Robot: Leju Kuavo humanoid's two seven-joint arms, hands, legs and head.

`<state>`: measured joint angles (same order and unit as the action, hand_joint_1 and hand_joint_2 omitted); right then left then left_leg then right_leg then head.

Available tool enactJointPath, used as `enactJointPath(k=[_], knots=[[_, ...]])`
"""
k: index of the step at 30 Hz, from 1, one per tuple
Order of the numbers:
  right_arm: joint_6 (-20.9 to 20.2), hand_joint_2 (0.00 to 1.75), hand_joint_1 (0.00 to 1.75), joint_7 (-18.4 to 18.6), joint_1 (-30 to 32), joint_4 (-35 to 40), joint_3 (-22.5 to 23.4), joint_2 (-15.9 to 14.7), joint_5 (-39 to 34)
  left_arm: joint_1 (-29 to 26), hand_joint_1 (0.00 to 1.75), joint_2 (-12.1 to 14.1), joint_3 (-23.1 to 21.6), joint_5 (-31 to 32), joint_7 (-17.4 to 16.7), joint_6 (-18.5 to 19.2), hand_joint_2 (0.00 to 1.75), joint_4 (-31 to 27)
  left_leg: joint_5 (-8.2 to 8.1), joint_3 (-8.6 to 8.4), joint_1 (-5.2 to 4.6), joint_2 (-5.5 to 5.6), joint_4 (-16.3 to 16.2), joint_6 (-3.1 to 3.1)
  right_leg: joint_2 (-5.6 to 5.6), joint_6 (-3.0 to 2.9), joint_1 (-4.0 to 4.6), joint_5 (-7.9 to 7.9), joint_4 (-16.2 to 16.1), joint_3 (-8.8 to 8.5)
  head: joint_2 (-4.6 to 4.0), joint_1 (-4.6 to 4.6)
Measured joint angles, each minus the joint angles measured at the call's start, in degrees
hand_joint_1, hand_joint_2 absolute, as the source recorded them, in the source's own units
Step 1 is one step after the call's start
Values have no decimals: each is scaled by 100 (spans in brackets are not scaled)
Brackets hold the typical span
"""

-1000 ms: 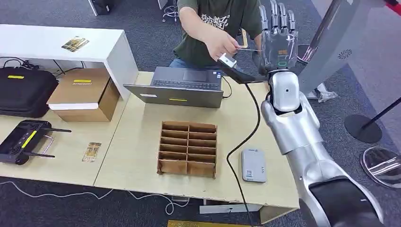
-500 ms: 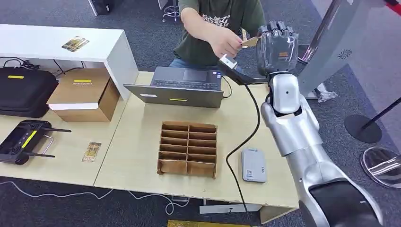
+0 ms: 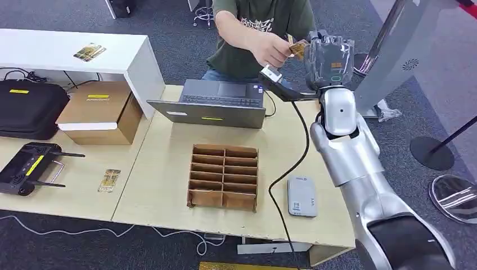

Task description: Pass the card to the sensor for recognition and then transmit it.

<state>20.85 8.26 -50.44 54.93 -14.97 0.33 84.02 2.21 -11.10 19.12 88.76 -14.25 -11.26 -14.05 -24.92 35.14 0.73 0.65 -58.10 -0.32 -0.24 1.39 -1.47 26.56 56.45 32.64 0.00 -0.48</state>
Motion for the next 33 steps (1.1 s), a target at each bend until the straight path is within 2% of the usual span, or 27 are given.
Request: enactJointPath(k=[13,15,18,21,23,28,33], knots=[[0,175,175,13,-1,2,0,0,-4,-1,0,0,2,-2,0,-11,0,0,0,0,0,0,0,0,0,0,0,0,0,0,0,0],[-15,175,175,-53,-1,2,4,0,-191,-2,0,0,2,-7,2,-13,0,0,0,0,0,0,0,0,0,0,0,0,0,0,0,0],[-477,175,175,-402,4,15,199,79,-1670,-5,0,2,9,-48,2,-22,0,0,0,0,0,0,0,0,-1,0,0,0,0,-1,0,0],[-1267,175,175,-485,-10,59,639,184,-3519,-9,0,11,33,-116,2,-24,0,4,0,2,0,3,0,0,-6,0,0,0,0,-2,0,0],[-1518,175,175,-481,-24,57,893,201,-4175,-12,0,22,66,-136,0,-26,0,18,0,4,0,4,-1,0,-8,0,0,0,0,-2,0,2],[-2021,175,175,-461,-152,-87,1317,201,-5369,-20,0,37,140,-146,-13,-52,0,39,0,3,-1,3,-2,0,-5,2,-1,-2,0,-1,0,0],[-2061,175,175,-461,-271,-389,1458,199,-5800,-26,0,35,179,-166,-15,-118,0,46,0,3,-1,2,-2,0,-4,2,-1,-2,0,0,0,0]])
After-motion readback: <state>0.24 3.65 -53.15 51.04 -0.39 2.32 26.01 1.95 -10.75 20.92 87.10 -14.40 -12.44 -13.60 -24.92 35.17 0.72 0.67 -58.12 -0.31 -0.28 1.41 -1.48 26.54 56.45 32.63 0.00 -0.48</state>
